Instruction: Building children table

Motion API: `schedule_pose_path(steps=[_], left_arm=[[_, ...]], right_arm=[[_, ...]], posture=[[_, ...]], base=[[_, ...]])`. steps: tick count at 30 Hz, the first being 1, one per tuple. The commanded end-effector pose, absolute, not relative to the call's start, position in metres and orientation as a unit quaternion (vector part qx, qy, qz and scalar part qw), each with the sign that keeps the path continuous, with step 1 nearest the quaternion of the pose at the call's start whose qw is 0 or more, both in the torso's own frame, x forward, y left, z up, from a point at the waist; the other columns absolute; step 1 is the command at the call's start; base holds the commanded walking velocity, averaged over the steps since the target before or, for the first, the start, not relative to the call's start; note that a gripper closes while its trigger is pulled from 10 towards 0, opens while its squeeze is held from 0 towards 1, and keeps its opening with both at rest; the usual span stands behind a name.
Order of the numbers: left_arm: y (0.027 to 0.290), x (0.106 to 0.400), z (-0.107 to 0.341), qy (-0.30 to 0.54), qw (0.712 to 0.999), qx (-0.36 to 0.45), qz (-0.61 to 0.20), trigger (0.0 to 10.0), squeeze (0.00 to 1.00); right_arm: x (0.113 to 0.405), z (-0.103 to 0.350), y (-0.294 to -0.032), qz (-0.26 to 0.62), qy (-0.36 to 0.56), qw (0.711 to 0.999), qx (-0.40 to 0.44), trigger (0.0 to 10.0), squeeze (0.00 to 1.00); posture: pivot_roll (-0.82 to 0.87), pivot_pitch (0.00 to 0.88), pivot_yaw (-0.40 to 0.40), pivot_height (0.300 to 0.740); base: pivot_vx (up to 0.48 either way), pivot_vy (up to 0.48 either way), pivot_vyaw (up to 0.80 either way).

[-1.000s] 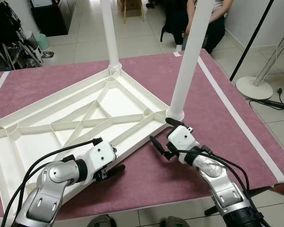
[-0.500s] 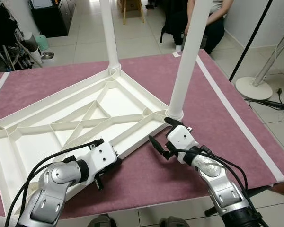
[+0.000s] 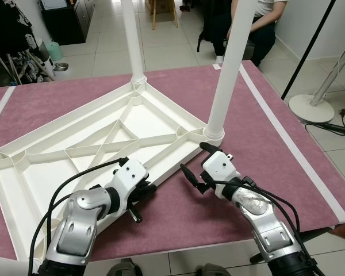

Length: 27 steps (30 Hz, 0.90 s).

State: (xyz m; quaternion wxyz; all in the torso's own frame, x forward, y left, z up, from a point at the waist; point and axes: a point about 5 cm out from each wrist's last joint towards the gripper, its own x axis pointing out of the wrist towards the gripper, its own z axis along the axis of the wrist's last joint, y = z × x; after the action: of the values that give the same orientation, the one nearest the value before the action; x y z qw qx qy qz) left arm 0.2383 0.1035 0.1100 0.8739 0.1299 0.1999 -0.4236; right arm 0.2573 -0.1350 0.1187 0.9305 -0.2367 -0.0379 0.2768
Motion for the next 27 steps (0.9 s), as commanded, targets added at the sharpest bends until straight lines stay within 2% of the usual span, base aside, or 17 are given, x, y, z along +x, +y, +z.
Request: schedule_pose_path(steps=[1,3,9,14,17,20,23,25,27], left_arm=[[0.116,0.253,0.112,0.190,0.925,0.157,-0.288,10.0,0.00],[0.115,0.266,0.120,0.188,0.943,0.131,-0.240,10.0,0.00],[0.114,0.291,0.149,0.165,0.971,0.065,-0.162,10.0,0.00],[0.107,0.302,0.161,0.165,0.976,0.040,-0.136,10.0,0.00],[0.083,0.312,0.167,0.178,0.975,0.023,-0.130,10.0,0.00],[0.076,0.314,0.168,0.176,0.974,0.031,-0.137,10.0,0.00],[0.066,0.312,0.163,0.159,0.967,0.118,-0.159,10.0,0.00],[0.066,0.312,0.163,0.159,0.967,0.118,-0.159,10.0,0.00],[0.063,0.307,0.147,0.182,0.956,0.156,-0.167,10.0,0.00]], right_arm=[[0.257,0.121,-0.133,0.277,-0.041,0.932,-0.231,10.0,0.00],[0.257,0.121,-0.132,0.276,-0.041,0.932,-0.230,10.0,0.00],[0.257,0.120,-0.131,0.277,-0.041,0.932,-0.229,10.0,0.00],[0.257,0.119,-0.129,0.278,-0.041,0.933,-0.226,10.0,0.00],[0.258,0.119,-0.126,0.282,-0.041,0.932,-0.225,10.0,0.00],[0.258,0.119,-0.125,0.282,-0.041,0.932,-0.224,10.0,0.00],[0.257,0.120,-0.126,0.278,-0.042,0.933,-0.224,10.0,0.00],[0.257,0.120,-0.126,0.278,-0.042,0.933,-0.224,10.0,0.00],[0.256,0.119,-0.129,0.273,-0.041,0.935,-0.224,10.0,0.00]], posture=[[0.01,0.000,0.108,0.740],[0.01,0.000,0.109,0.740],[0.01,0.000,0.109,0.740],[0.01,0.000,0.107,0.740],[0.02,0.000,0.108,0.740],[0.01,0.000,0.108,0.740],[0.00,0.000,0.118,0.740],[0.00,0.000,0.118,0.740],[-0.01,0.000,0.124,0.740]], base=[[0.000,0.000,0.00],[0.000,0.000,0.00],[0.000,0.000,0.00],[0.000,0.000,0.00],[0.000,0.000,0.00],[0.000,0.000,0.00],[0.000,0.000,0.00],[0.000,0.000,0.00],[0.000,0.000,0.00]])
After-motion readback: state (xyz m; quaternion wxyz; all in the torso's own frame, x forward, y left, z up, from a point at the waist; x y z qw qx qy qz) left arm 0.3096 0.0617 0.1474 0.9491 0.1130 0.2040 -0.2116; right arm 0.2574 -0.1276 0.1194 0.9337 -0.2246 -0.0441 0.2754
